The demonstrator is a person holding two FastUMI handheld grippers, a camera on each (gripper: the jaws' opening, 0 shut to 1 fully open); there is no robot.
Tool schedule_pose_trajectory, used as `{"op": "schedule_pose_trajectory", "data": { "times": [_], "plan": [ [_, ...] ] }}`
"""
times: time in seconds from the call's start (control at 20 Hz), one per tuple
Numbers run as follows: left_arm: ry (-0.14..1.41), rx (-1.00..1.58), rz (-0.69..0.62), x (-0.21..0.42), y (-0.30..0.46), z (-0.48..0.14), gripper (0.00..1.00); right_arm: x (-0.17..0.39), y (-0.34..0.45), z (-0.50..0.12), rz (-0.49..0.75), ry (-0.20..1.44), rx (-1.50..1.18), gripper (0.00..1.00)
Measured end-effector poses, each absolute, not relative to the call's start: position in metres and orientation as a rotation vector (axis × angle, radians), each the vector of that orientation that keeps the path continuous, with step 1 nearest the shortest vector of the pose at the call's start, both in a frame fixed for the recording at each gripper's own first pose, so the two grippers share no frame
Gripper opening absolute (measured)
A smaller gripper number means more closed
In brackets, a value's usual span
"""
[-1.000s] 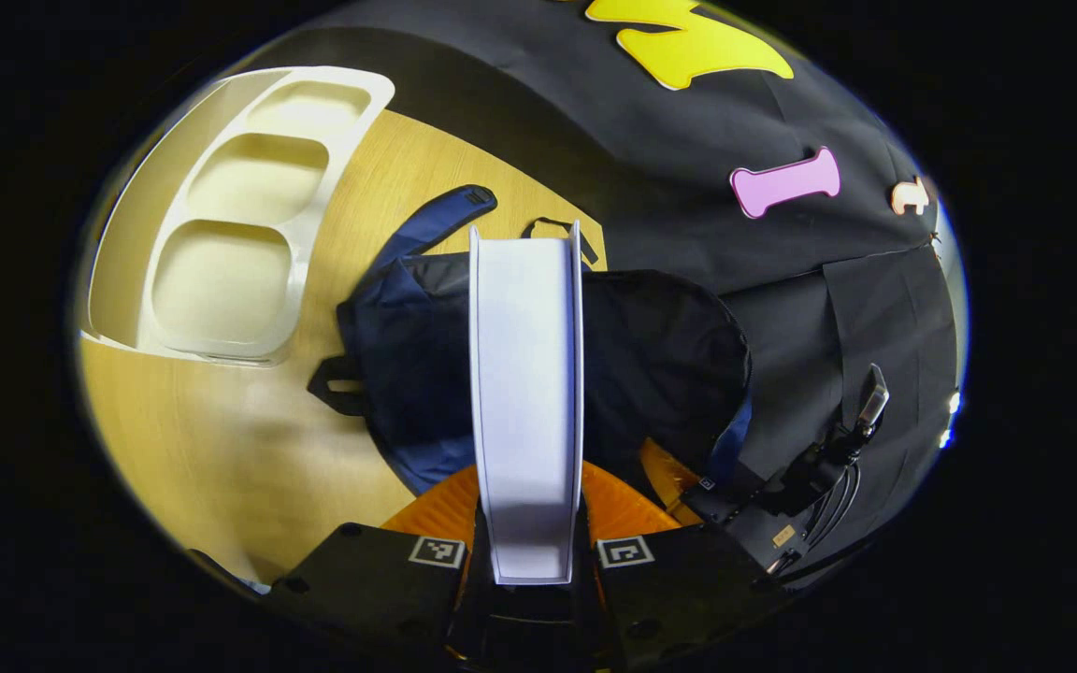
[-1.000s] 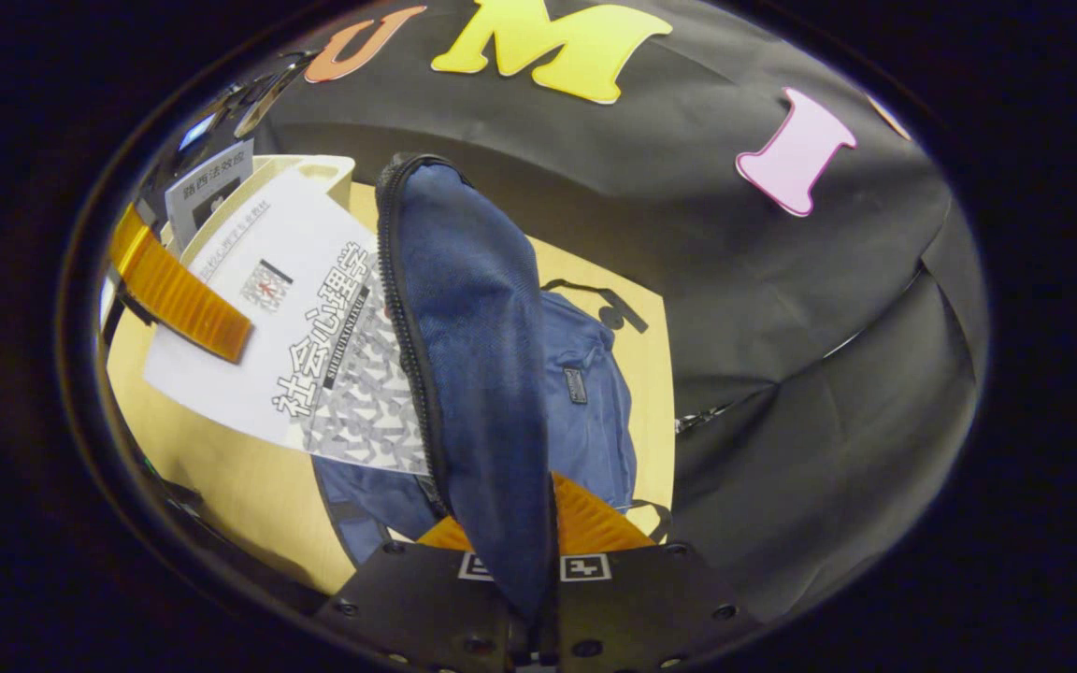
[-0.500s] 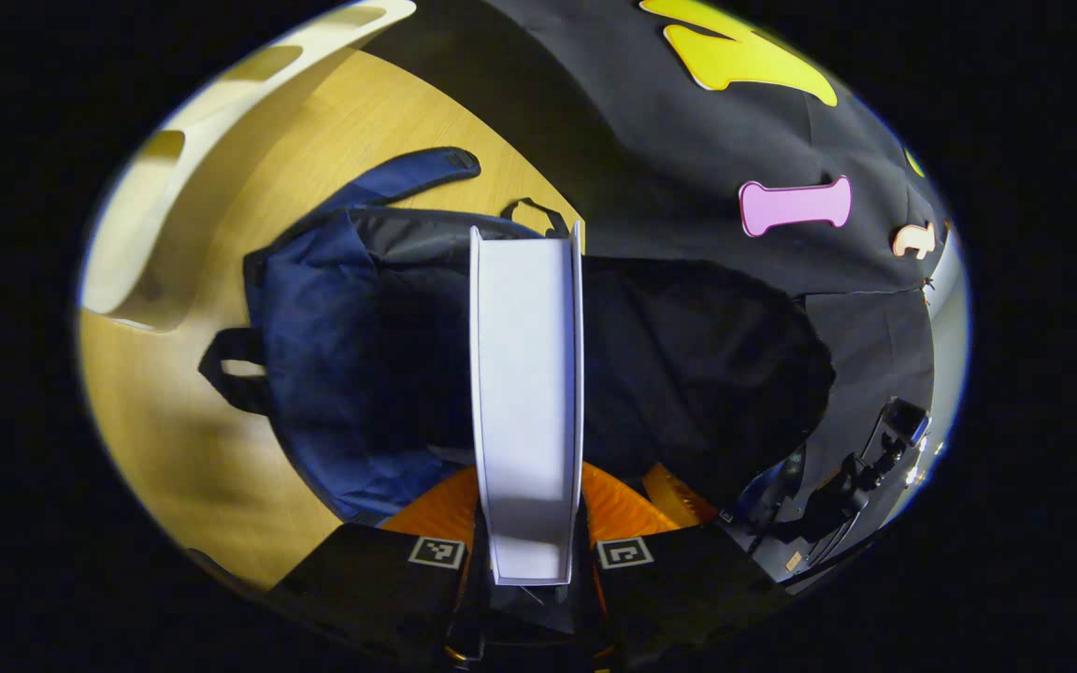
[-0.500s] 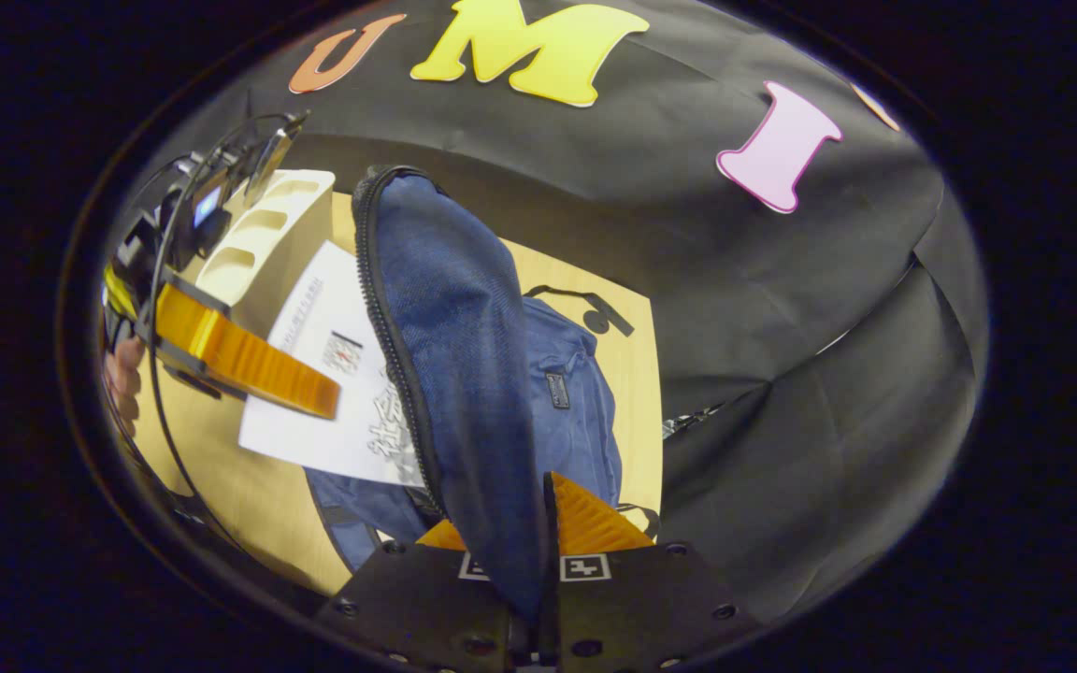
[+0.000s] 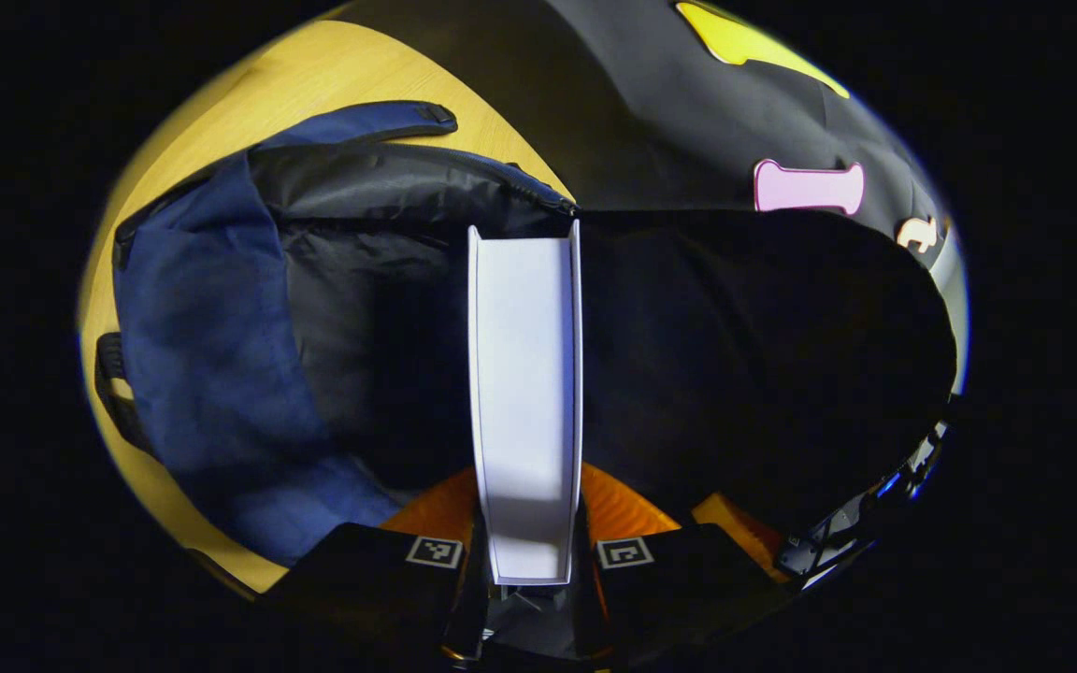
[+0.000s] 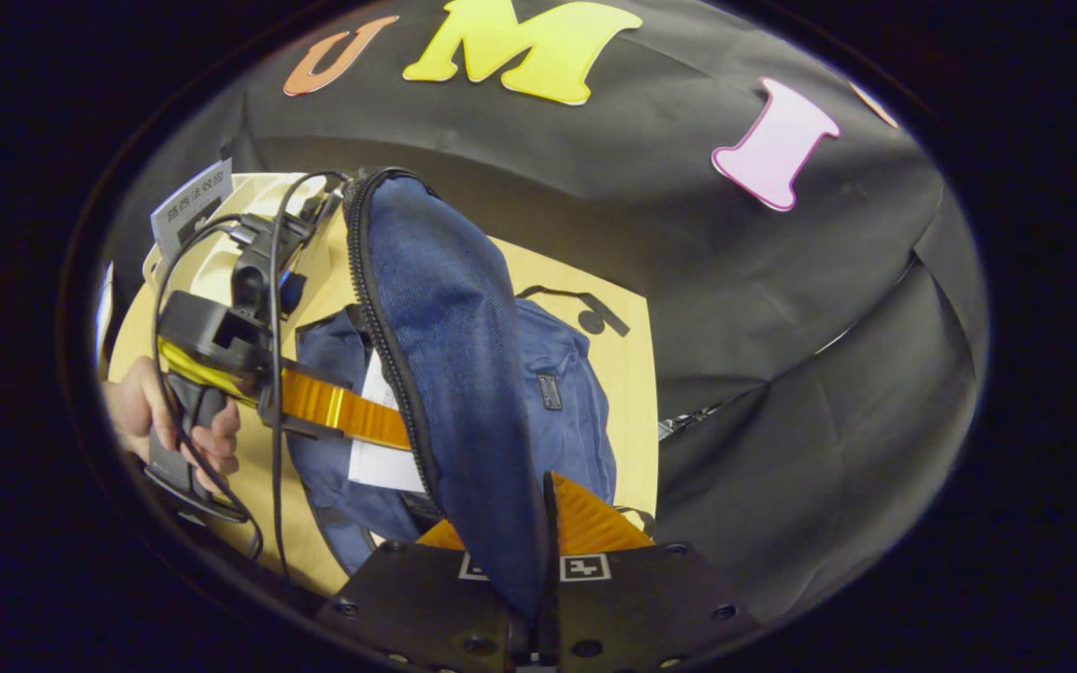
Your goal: Open the schoolbag, grab two books from the bookshelf and put them into the schoolbag.
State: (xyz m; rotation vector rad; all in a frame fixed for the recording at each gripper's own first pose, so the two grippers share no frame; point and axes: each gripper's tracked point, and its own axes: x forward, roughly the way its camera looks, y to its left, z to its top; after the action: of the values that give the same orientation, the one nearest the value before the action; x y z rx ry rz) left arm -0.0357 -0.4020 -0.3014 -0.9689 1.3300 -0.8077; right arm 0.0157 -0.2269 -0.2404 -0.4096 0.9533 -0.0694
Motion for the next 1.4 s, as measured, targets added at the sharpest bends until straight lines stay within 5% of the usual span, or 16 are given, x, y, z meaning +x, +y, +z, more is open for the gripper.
{"op": "schedule_pose_trajectory", "data": {
  "times": [0.15, 0.2, 0.35, 0.4, 0.45, 0.65, 0.7, 0.75, 0.95, 1.4],
  "plan": [
    [1.383, -0.961, -0.767, -0.042, -0.405, -0.332, 0.44, 0.017, -0.227, -0.241, -0.068, 0.952, -0.410, 0.00],
    [1.404, -0.927, -0.756, -0.043, -0.411, -0.344, 0.57, 0.017, -0.227, -0.240, -0.067, 0.952, -0.411, 0.00],
    [1.469, -0.837, -0.668, -0.053, -0.403, -0.373, 0.72, 0.018, -0.228, -0.242, -0.066, 0.950, -0.405, 0.00],
    [1.491, -0.841, -0.646, -0.053, -0.397, -0.374, 0.89, 0.018, -0.227, -0.243, -0.063, 0.952, -0.402, 0.00],
    [1.507, -0.829, -0.625, -0.055, -0.389, -0.373, 0.81, 0.017, -0.227, -0.244, -0.059, 0.952, -0.400, 0.00],
    [1.548, -0.664, -0.559, -0.056, -0.378, -0.364, 0.84, 0.017, -0.226, -0.246, -0.049, 0.952, -0.400, 0.01],
    [1.545, -0.639, -0.549, -0.056, -0.376, -0.361, 0.96, 0.017, -0.224, -0.246, -0.045, 0.953, -0.399, 0.00],
    [1.555, -0.617, -0.540, -0.057, -0.373, -0.356, 0.85, 0.017, -0.223, -0.248, -0.041, 0.955, -0.399, 0.00],
    [1.559, -0.519, -0.500, -0.067, -0.338, -0.331, 0.86, 0.016, -0.222, -0.248, -0.036, 0.953, -0.405, 0.00],
    [1.036, -0.029, -0.333, -0.003, -0.197, -0.246, 0.85, 0.018, -0.216, -0.250, -0.046, 0.955, -0.393, 0.00]
  ]
}}
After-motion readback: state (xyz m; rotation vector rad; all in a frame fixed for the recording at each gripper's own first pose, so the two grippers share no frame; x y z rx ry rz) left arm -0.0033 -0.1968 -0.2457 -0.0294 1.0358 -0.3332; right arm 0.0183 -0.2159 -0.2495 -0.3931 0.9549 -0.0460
